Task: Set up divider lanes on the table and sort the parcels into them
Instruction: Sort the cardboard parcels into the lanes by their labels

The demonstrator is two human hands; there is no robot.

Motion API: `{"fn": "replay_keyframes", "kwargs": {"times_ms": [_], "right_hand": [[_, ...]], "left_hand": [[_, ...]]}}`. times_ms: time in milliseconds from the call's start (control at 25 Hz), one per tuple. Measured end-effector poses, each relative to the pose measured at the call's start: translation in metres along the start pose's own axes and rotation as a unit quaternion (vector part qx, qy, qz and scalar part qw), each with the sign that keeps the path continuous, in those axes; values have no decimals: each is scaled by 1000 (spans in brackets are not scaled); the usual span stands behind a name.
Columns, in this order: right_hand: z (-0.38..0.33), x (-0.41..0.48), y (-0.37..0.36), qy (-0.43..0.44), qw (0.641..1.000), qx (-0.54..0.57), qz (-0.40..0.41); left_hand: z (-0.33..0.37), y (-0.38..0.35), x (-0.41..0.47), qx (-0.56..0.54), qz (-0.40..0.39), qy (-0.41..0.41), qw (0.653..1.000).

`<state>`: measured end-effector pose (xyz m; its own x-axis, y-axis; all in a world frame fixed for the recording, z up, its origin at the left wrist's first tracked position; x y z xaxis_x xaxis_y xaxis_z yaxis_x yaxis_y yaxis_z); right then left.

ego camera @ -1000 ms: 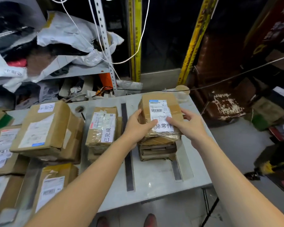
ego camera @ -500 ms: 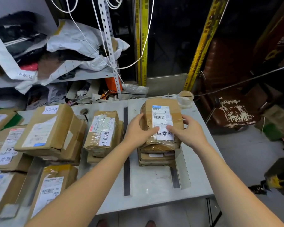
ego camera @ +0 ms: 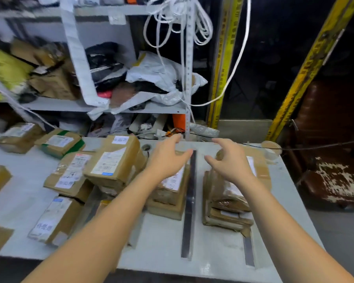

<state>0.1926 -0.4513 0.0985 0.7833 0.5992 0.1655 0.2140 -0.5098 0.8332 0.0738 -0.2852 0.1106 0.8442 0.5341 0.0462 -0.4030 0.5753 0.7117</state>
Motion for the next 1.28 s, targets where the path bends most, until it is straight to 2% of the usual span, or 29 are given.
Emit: {"fn": "replay_keyframes", "kwargs": {"times_ms": [160, 440, 600, 760, 960, 1280], "right_hand": [[-92, 30, -37, 94, 992, -40, -70], [-282, 47, -129, 185, 977, -57, -93], [-377, 41, -203, 183, 973, -76, -115], [-457, 38, -270, 179, 971, -77, -141], [-508, 64, -329, 174, 967, -93, -163], [-500, 155, -434, 139, 962, -106, -208]], "left_hand": [[-72, 99, -6, 49, 27, 36, 998], [-240, 286, -54, 220, 111, 125, 961], [-326, 370, -73, 284, 78, 122, 948], [-395, 437, -79, 297, 55, 135, 944], [-461, 475, -67, 299, 35, 166, 939], [-553, 461, 5, 308, -28, 224, 924]]}}
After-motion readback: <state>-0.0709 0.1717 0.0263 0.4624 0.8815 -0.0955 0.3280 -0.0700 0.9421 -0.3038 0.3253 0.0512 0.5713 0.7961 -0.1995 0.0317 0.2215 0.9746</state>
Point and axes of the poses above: each hand's wrist, its own x-axis towards the middle knuckle, its own y-axis out of the back of the hand, z = x × y, the point moved 5 cm from there along x, towards the middle knuckle, and after that the axes turned 2 degrees about -x, right-handed, at the moved point
